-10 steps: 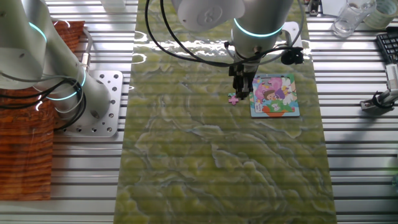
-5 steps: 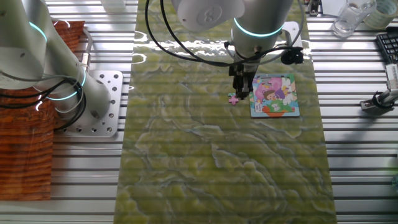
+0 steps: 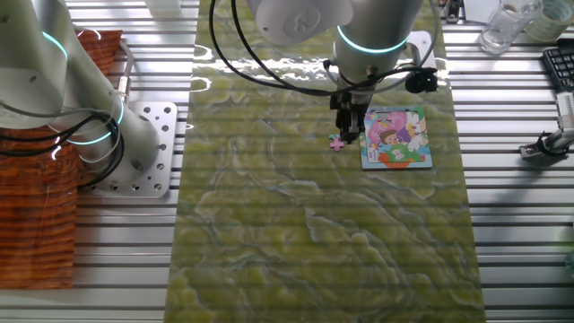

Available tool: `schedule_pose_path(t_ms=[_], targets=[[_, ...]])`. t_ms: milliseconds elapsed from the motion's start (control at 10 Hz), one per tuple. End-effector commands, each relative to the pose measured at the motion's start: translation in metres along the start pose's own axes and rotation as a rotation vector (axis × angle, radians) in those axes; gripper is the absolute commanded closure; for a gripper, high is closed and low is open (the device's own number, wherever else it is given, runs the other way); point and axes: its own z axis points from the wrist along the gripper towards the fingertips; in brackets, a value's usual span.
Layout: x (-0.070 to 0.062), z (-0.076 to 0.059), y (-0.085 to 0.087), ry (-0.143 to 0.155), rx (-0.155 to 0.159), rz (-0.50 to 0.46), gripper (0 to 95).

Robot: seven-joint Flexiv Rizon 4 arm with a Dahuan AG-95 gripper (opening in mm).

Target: Assemble one piece of a puzzle

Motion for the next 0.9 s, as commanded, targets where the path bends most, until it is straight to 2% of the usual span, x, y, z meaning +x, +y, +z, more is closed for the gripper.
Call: schedule_pose_path(t_ms=[100,200,600,800,900], targets=[[0.000,0.000,0.000,0.000,0.000,0.000,57.0],[-0.002,0.020,-0.001,-0.010,-0.050,-0.006,76.0],[-0.002,0.024,-0.001,-0.009,-0.030,-0.007,76.0],[-0.001,0.024,-0.001,-0.037,-0.030,-0.002,76.0],[-0.001,0.025,-0.001,-0.037,-0.027,-0.002,76.0]])
